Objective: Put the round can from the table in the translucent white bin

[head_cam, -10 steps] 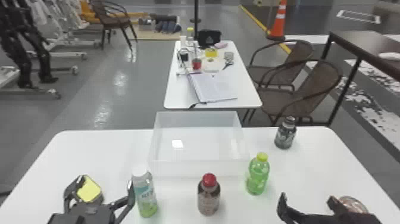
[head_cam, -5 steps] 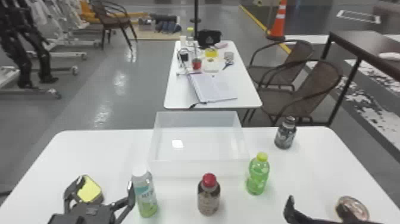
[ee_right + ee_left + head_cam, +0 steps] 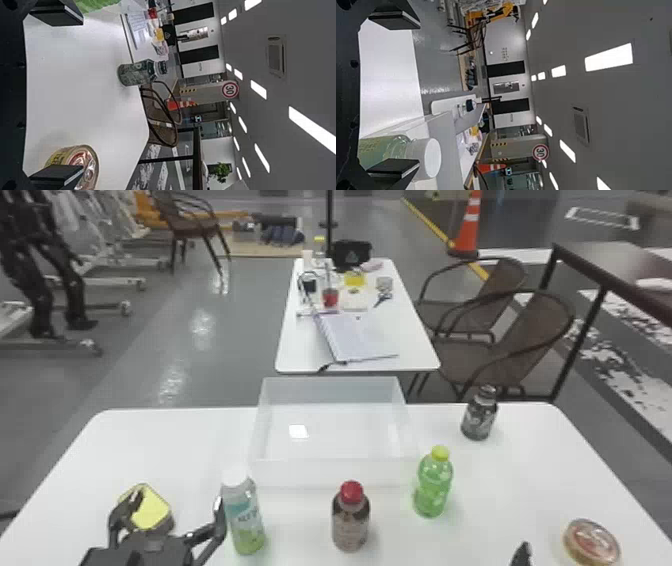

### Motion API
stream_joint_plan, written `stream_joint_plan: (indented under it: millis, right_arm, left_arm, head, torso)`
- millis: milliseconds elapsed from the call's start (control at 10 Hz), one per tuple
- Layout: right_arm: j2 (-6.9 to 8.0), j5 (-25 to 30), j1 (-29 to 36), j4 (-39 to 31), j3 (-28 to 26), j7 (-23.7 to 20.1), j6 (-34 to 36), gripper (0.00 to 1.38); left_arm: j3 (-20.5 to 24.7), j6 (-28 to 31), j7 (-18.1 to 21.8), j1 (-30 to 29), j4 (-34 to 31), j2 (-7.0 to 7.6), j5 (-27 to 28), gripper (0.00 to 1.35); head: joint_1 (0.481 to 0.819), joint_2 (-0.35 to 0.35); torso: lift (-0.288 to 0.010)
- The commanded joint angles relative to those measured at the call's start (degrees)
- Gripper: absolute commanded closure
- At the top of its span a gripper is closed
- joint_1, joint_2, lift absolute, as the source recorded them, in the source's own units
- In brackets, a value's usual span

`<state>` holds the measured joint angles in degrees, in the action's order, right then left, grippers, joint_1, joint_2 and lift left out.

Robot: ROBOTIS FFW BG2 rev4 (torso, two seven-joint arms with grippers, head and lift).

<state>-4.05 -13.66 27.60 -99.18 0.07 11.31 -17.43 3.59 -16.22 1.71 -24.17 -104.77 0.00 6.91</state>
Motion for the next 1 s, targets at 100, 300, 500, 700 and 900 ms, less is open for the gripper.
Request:
stream_joint_plan:
  millis: [100,300,500,700,900]
  right_arm:
    - [0.00,-2.86,-0.26,2.33,-0.69,0.29,-0.06,0.00]
    - [0.00,-5.41,-0.17,4.17,-1.57,1.60,-0.76,0.00]
    - [-0.08,-5.58,-1.14,6.02,-3.50,1.60,-1.91,0.01]
    - [-0.17,-6.02,-2.64,7.95,-6.14,1.60,-1.91,0.02]
    - [-0.61,-6.20,-4.92,10.59,-8.34,0.46,-2.79,0.10]
  left_arm:
    - [-0.07,0.14,0.05,0.00,0.00,-0.15,-0.14,0.09]
    - [0.02,-0.04,0.05,0.00,0.09,-0.15,-0.23,0.09]
    - [0.11,-0.22,0.14,0.00,0.18,-0.15,-0.23,0.09]
    - [0.19,-0.22,0.31,0.09,0.18,-0.15,-0.23,0.09]
    - [0.37,-0.30,0.49,0.09,0.18,-0.15,-0.32,0.09]
  head:
    - [0.549,0.000]
    - [0.549,0.000]
    - [0.549,0.000]
    - [0.549,0.000]
    - [0.549,0.000]
  torso:
    - [-0.100]
    - [-0.100]
    - [-0.100]
    - [-0.100]
    - [-0.100]
